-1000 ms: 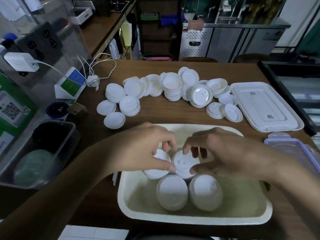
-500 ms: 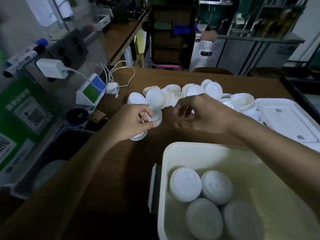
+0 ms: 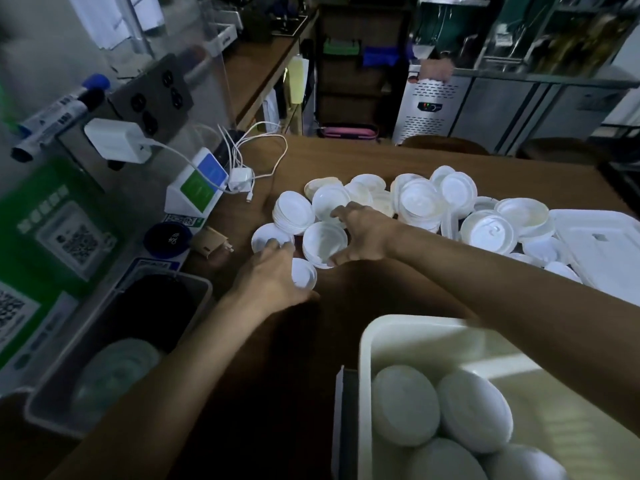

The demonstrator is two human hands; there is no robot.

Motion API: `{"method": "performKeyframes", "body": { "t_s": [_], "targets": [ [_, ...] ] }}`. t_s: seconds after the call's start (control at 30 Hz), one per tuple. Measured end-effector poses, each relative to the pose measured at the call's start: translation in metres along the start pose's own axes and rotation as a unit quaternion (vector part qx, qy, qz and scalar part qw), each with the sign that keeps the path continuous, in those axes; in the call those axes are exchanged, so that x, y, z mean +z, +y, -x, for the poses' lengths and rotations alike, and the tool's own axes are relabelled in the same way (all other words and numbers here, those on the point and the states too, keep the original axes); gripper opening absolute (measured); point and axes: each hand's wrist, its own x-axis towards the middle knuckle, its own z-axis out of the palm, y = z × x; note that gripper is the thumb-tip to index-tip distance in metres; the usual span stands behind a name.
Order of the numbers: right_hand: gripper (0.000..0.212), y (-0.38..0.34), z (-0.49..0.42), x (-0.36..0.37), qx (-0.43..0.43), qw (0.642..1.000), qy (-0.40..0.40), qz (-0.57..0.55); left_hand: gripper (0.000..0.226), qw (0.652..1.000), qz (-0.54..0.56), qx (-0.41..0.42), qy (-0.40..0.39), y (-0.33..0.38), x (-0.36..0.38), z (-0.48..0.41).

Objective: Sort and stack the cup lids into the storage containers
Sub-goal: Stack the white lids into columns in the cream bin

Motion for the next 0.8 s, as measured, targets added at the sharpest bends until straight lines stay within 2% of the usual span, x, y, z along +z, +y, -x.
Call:
{"method": "performKeyframes", "body": {
  "t_s": [0.17,0.27,0.37,0.5,0.63,0.7,0.8],
  "targets": [
    [0.093,-0.005,-0.015,0.004,-0.004,1.000,-0.019,0.024,0.093,1.000,0.005,0.001,0.002,0.001,0.000,-0.001],
    [0.083,-0.007,-0.017,0.007,-0.016,0.999,-0.027,0.030,0.096,1.000,0.023,-0.001,0.000,0.000,-0.003,0.002],
    [0.081,-0.007,-0.016,0.006,-0.024,0.999,-0.020,0.028,0.097,0.999,0.040,-0.002,0.004,-0.001,-0.009,0.008],
    [0.081,-0.004,-0.009,-0.007,-0.012,1.000,-0.010,-0.013,0.099,0.999,0.047,0.019,0.010,0.004,-0.024,0.019],
    [0.075,-0.002,0.021,-0.032,-0.016,0.998,0.020,-0.059,0.087,0.992,0.100,0.080,0.012,0.010,-0.049,0.032],
    [0.081,0.002,0.046,-0.046,-0.025,0.995,0.049,-0.086,0.081,0.981,0.143,0.129,0.014,0.015,-0.064,0.041],
    [0.086,0.011,0.091,-0.061,-0.032,0.988,0.096,-0.117,0.085,0.965,0.179,0.192,0.022,0.030,-0.084,0.057]
  ]
}}
